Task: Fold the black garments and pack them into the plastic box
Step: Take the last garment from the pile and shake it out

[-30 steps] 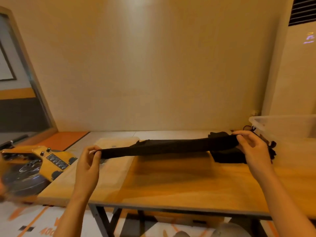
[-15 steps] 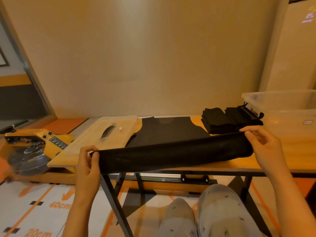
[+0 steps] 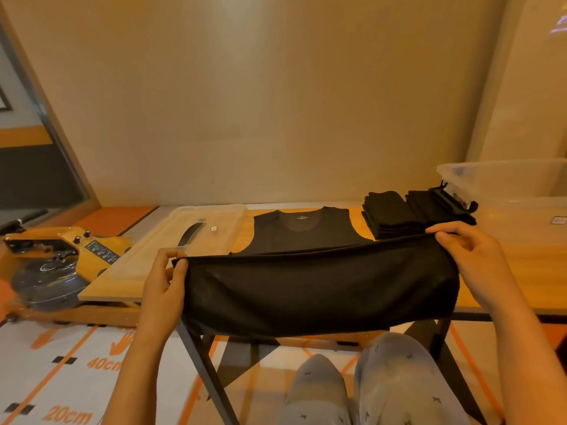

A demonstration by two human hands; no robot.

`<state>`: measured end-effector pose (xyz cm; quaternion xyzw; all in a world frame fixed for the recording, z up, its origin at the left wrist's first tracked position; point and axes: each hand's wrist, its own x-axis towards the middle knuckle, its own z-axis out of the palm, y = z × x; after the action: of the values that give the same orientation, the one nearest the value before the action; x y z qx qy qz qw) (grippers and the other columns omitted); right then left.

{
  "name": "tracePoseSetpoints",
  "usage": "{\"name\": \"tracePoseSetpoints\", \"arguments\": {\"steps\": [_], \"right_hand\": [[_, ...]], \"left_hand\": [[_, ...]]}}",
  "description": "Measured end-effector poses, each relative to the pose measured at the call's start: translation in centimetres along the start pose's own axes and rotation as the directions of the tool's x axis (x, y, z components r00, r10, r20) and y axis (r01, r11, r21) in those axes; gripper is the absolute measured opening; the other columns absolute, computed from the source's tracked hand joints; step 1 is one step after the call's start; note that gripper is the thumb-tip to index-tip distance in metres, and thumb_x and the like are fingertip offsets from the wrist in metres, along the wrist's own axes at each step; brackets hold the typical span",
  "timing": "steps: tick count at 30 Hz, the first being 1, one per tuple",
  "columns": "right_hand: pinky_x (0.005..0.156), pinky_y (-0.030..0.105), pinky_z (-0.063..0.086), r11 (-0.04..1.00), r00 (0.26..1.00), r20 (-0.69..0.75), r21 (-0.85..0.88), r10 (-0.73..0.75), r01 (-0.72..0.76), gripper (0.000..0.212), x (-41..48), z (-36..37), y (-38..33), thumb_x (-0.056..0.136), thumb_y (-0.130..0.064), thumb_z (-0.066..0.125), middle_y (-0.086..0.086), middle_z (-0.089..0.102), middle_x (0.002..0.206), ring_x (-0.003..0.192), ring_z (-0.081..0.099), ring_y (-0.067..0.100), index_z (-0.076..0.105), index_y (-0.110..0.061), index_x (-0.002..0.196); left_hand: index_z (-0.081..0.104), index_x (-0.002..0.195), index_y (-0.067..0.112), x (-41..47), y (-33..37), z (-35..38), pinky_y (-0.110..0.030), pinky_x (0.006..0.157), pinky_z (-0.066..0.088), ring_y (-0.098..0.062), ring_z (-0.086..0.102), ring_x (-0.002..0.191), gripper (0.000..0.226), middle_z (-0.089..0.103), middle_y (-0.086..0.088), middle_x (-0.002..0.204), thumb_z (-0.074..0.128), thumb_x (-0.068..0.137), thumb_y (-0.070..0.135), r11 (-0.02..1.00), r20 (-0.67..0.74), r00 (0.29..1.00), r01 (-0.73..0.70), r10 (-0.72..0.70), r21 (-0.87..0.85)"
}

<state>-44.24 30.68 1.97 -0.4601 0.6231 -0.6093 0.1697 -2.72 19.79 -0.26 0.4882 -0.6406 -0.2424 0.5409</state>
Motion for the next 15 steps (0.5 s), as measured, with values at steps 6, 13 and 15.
{"name": "tracePoseSetpoints", "arguments": {"steps": [6, 13, 15], "right_hand": [[0.065, 0.027, 0.047, 0.954, 0.999, -0.027, -0.299, -0.046, 0.036, 0.018, 7.4, 3.1, 1.1, 0.098, -0.020, 0.050, 0.000, 0.064, 0.094, 0.091, 0.059, 0.017, 0.068, -0.022, 0.100], [0.077, 0.035, 0.044, 0.732, 0.998, 0.041, -0.679, -0.050, 0.065, 0.026, 21.2, 11.3, 4.0, 0.099, -0.016, 0.045, 0.011, 0.066, 0.109, 0.101, 0.058, 0.031, 0.068, -0.011, 0.112], [0.078, 0.036, 0.044, 0.672, 0.997, 0.049, -0.737, -0.054, 0.073, 0.026, 25.2, 13.7, 5.1, 0.098, -0.010, 0.044, 0.016, 0.065, 0.110, 0.102, 0.058, 0.034, 0.067, -0.006, 0.111]], "left_hand": [[0.058, 0.098, 0.026, 7.6, -2.6, 2.0, -0.036, 0.070, 0.050, -0.013, 0.059, 0.090, 0.007, 0.063, 0.007, 0.094, 0.052, 0.097, 0.022, 0.954, 0.023, 0.996, -0.085, 0.082, 0.289], [0.067, 0.096, 0.022, 21.9, -7.1, 8.9, -0.028, 0.059, 0.041, -0.016, 0.061, 0.087, 0.008, 0.068, 0.002, 0.092, 0.059, 0.093, 0.022, 0.825, 0.146, 0.987, -0.133, 0.062, 0.549], [0.070, 0.098, 0.017, 25.9, -8.4, 10.8, -0.030, 0.064, 0.045, -0.019, 0.063, 0.087, 0.012, 0.070, -0.002, 0.095, 0.060, 0.093, 0.021, 0.803, 0.152, 0.986, -0.145, 0.068, 0.579]]}}
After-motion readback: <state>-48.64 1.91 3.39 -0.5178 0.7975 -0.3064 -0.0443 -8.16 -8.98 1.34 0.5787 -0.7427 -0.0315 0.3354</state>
